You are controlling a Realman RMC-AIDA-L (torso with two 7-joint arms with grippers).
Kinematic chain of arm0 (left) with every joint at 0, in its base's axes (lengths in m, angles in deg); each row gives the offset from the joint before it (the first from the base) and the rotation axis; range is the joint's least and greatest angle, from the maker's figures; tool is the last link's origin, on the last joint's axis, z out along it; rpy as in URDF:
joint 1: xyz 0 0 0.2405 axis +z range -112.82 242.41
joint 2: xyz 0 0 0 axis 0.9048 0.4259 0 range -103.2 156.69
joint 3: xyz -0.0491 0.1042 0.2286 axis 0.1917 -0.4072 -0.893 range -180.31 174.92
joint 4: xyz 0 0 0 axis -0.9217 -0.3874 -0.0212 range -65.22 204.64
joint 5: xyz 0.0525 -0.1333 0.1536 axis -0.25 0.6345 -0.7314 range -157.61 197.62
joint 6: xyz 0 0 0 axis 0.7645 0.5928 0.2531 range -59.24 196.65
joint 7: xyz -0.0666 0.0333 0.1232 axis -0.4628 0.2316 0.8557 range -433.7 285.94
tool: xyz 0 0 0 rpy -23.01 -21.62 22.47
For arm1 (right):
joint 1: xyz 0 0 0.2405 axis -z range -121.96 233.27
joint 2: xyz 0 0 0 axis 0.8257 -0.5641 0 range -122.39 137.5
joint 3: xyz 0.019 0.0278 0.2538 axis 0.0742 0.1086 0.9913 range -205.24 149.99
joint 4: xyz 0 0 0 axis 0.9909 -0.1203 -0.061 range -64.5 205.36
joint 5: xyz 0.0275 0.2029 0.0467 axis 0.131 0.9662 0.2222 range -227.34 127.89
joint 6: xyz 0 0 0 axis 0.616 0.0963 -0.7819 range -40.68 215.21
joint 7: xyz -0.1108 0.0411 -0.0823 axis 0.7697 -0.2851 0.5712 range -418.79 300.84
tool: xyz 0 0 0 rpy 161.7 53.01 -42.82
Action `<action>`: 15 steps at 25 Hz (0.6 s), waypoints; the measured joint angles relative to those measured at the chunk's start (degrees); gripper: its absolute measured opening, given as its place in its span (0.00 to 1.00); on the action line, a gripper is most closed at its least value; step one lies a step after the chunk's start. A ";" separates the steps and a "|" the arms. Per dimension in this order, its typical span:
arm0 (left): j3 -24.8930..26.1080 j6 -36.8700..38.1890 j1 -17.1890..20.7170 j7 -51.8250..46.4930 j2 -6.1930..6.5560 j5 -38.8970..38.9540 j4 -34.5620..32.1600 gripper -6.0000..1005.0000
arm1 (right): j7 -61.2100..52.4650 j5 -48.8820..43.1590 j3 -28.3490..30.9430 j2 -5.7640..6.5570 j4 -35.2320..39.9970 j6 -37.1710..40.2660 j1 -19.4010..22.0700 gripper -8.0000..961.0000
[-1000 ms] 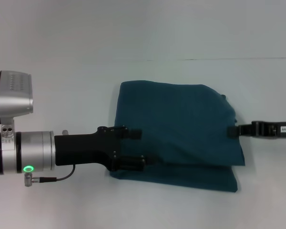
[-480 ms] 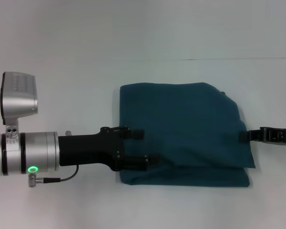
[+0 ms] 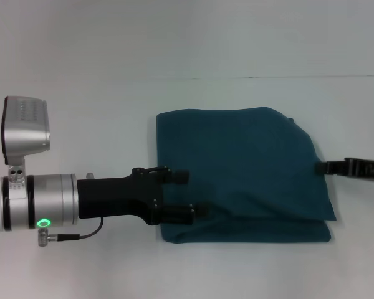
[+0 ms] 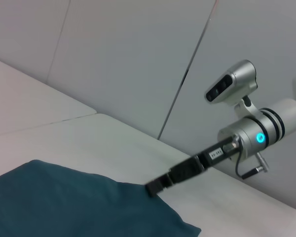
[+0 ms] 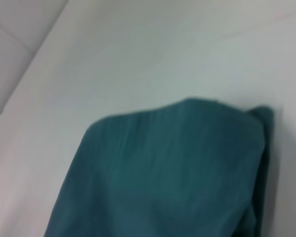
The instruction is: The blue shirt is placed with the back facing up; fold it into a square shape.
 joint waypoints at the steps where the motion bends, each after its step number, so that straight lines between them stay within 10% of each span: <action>1: 0.01 0.00 0.00 0.00 0.00 0.00 0.00 0.93 | 0.01 0.02 0.92 0.00 0.12 -0.28 -0.11 0.16; 6: 0.16 -0.25 -0.04 0.01 0.00 0.00 0.00 0.93 | -1.32 0.05 2.87 0.59 0.13 -2.65 -1.11 0.17; 15: 0.18 -0.33 -0.08 0.28 0.00 0.00 -0.26 0.93 | -9.02 -3.21 1.55 1.11 -1.01 -3.92 -4.53 0.58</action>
